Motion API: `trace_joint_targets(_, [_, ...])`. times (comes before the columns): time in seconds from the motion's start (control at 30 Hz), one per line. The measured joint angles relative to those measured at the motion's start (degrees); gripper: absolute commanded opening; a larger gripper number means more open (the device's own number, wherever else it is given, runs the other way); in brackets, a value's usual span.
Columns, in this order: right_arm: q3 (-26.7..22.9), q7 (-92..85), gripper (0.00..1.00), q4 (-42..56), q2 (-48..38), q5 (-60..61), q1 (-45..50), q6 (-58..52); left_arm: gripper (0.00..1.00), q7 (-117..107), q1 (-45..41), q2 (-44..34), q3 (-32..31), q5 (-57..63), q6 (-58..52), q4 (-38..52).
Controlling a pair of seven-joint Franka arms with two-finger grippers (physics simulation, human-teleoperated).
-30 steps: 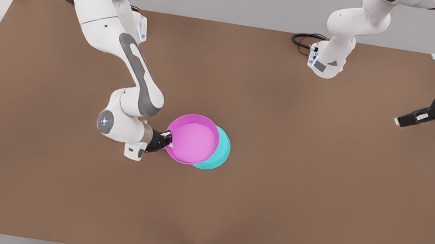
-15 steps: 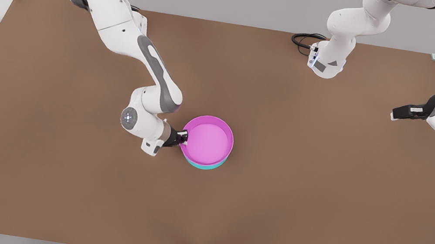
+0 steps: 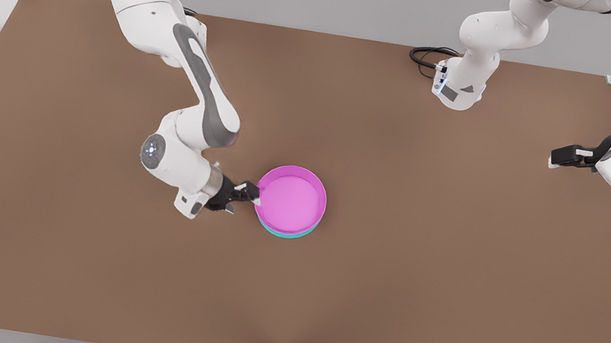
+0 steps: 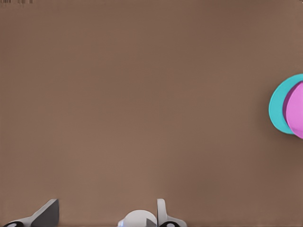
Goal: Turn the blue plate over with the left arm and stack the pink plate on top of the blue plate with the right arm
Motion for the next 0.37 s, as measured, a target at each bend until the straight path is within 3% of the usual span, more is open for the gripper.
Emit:
trace_joint_targets(0.1, [-1.0,1.2,1.00,21.7,-1.6,-11.9,-5.4,-16.1,1.00,0.7,0.0,0.2,0.0,-0.1,0.0,0.1])
trace_joint_targets(0.2, [-1.0,1.9,1.00,31.9,-1.8,-26.1,-6.8,-31.5,1.00,1.3,0.0,0.3,0.0,-0.2,0.0,0.2])
trace_joint_targets(0.23, [-2.7,2.0,1.00,32.5,-2.7,-29.8,-6.8,-35.2,1.00,1.5,0.0,0.3,0.0,-0.2,0.0,0.2])
trace_joint_targets(0.27, [-9.6,2.0,1.00,29.2,-5.8,-31.3,-4.5,-37.7,1.00,1.7,0.0,0.3,0.0,-0.3,0.0,0.2])
trace_joint_targets(0.33, [-16.0,2.5,1.00,11.9,-17.4,-31.8,-5.5,-38.5,1.00,2.0,0.0,0.3,0.0,-0.3,-0.1,0.2])
trace_joint_targets(0.37, [-17.1,2.9,1.00,8.7,-19.0,-31.9,-6.4,-38.7,1.00,2.1,0.0,0.3,0.0,-0.3,-0.1,0.2])
